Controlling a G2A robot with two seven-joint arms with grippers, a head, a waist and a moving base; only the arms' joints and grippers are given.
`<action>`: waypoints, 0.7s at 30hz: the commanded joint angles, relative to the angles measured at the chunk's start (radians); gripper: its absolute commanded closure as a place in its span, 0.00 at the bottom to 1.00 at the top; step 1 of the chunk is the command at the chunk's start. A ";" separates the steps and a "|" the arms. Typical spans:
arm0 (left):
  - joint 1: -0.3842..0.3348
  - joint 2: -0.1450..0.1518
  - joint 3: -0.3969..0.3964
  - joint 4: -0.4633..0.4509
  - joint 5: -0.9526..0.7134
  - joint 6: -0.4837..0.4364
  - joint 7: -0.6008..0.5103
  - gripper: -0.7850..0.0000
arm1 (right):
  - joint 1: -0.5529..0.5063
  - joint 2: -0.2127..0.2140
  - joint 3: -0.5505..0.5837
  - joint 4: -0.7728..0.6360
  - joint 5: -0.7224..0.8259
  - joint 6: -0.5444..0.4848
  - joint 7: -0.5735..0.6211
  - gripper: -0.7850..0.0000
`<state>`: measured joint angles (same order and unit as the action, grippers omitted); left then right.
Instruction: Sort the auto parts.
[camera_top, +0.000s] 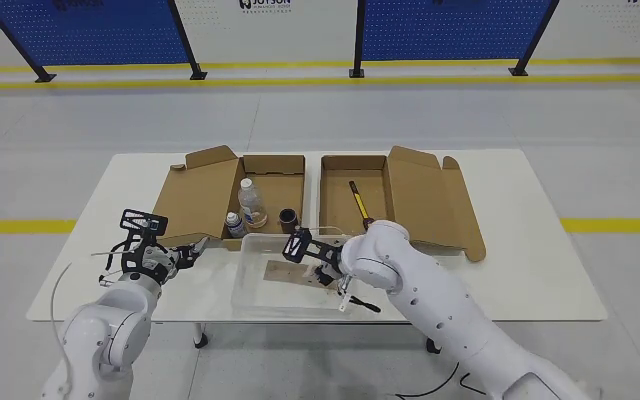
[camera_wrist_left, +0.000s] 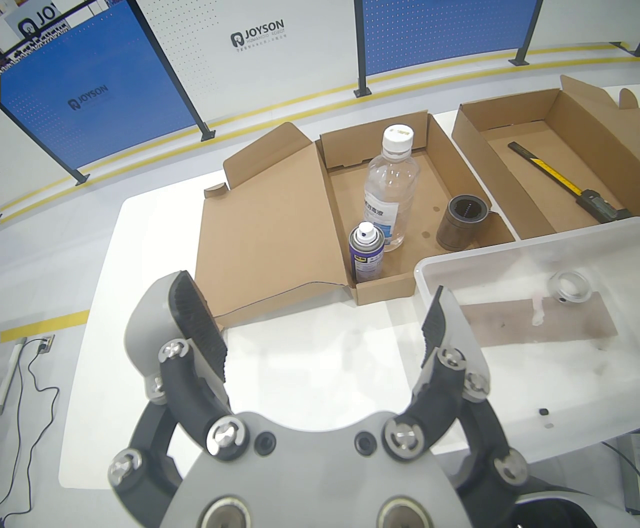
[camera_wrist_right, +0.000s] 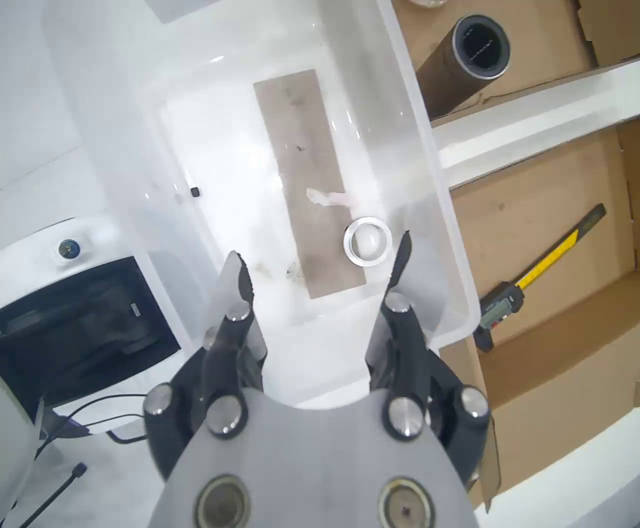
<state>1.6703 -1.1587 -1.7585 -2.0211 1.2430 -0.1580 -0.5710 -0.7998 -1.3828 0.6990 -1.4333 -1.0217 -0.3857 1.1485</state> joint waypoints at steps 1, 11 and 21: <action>0.000 0.000 0.000 0.000 0.000 0.000 0.000 0.00 | 0.023 -0.012 -0.026 0.048 0.004 0.002 -0.001 0.35; 0.000 0.000 0.000 0.000 0.000 0.000 0.000 0.00 | 0.149 -0.099 -0.159 0.331 0.040 0.017 -0.032 0.41; 0.000 0.000 0.000 0.000 0.000 0.000 0.000 0.00 | 0.205 -0.173 -0.225 0.529 0.090 -0.013 -0.105 0.39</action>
<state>1.6703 -1.1587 -1.7585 -2.0211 1.2430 -0.1580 -0.5710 -0.5973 -1.5508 0.4776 -0.9151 -0.9374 -0.3957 1.0473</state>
